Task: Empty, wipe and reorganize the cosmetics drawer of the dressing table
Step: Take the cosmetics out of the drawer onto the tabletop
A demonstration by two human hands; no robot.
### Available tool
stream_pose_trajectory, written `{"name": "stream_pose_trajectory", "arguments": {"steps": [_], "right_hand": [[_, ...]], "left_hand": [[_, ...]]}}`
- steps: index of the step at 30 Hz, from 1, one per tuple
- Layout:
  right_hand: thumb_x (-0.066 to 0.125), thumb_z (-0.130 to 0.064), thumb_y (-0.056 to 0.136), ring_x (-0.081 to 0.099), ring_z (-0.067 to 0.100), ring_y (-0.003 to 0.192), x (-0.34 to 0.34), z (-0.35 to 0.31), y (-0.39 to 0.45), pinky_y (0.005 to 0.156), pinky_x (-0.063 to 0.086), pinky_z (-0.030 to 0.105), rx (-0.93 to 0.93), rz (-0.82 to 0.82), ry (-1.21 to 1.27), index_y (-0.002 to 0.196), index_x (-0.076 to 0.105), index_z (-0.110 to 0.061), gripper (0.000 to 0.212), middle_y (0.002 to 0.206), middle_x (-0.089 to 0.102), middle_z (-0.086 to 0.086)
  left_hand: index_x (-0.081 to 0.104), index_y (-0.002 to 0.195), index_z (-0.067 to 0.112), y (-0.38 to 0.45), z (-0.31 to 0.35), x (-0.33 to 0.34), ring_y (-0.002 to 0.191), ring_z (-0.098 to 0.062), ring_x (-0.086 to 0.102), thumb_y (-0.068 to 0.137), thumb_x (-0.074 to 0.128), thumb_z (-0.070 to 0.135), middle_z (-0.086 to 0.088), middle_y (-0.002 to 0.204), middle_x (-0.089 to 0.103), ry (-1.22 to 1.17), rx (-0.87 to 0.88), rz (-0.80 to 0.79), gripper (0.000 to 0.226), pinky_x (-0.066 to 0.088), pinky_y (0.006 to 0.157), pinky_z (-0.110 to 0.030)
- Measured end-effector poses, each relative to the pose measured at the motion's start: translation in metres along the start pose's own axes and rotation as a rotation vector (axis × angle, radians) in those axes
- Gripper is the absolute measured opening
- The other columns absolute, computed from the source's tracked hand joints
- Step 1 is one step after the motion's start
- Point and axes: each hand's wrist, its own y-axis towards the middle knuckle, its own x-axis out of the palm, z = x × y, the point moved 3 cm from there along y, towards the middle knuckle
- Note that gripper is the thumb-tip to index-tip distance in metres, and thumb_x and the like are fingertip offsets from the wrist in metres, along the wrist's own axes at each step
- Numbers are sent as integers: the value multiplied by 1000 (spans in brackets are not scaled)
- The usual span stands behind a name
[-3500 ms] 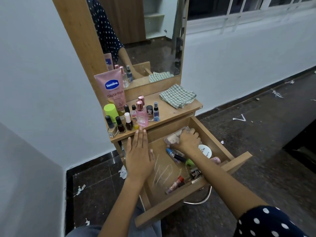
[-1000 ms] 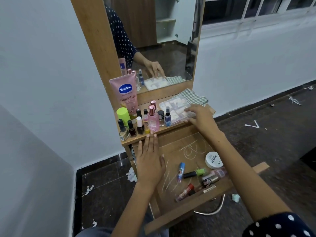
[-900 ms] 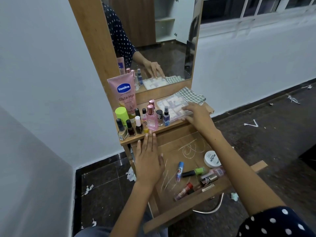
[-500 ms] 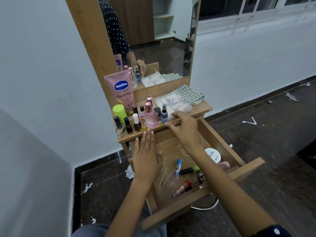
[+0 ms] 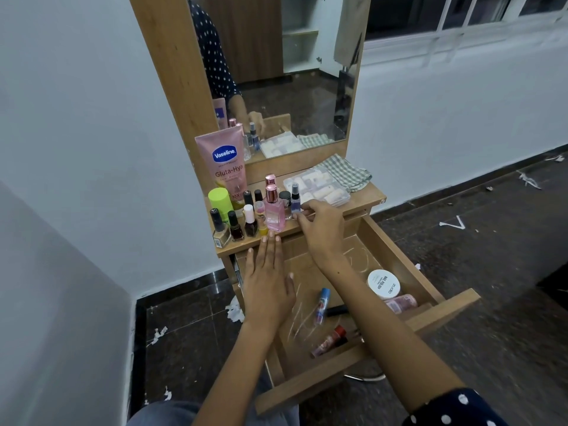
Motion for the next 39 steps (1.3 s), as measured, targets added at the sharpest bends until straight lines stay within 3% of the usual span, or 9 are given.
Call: {"name": "stream_pose_trajectory", "arguments": {"steps": [6,10,13,16,21,28,31,34,39], "right_hand": [[72,-22,82,62,16,77,0,3,2,69,50,29,11,0,-35,102,71,-10,23,93,65,5],[74,-19,79,61,8,71,-25,13,-13,68,54,29,-157,-70,19,92,72,-16,14,86,67,-3],[72,-18,80,62,6,75,-38,31,-29,71,55,33,-317,-465,-175,86,73,-22,7,87,69,-8],[66,-11,84,63,10,100,-35,49,-51,84,53,32,-421,-883,-491,100,72,-27,23,112,67,-9],[61,-5,83,59,20,108,-17,61,-68,78,53,35,-605,-1064,-699,110,67,-28,36,117,62,-3],[62,-15,86,60,20,104,-13,58,-60,78,48,31,-612,-984,-723,113,65,-25,29,114,65,-2],[72,-17,81,63,7,89,-32,56,-49,77,50,20,-297,-818,-272,104,69,-19,23,102,70,-3],[79,-15,74,68,8,84,-45,53,-42,81,55,23,-17,-581,193,93,69,-13,21,91,72,0],[80,-19,73,66,0,77,-35,33,-24,74,55,16,95,-168,272,93,70,-14,23,86,71,-5]], "left_hand": [[36,142,2,0,-1,-1,138,-23,33,85,33,37,-14,148,36,23,-8,15,67,6,114,-40],[29,146,3,0,-1,1,142,-22,25,88,36,36,-13,152,28,22,4,21,67,2,116,-40],[26,147,4,-1,-1,1,143,-21,20,90,42,34,-12,154,25,-17,18,25,67,0,117,-39],[15,150,5,-1,-1,0,145,-19,6,93,31,36,-10,157,12,-38,30,13,67,-6,115,-38],[10,150,6,-2,0,-5,146,-20,3,96,31,35,-10,158,9,-38,22,-5,65,-7,116,-38],[6,150,6,-3,1,-6,146,-20,1,95,24,37,-10,158,5,-45,22,-12,65,-9,115,-38],[12,150,6,-1,1,-6,146,-21,5,94,26,38,-10,157,10,-44,10,3,66,-5,115,-39],[7,151,7,-2,2,-5,146,-19,1,95,26,37,-9,158,5,-56,23,-12,66,-8,115,-38],[5,151,7,-2,2,-9,146,-19,-1,97,32,35,-9,159,3,-55,6,-14,67,-8,116,-38]]}}
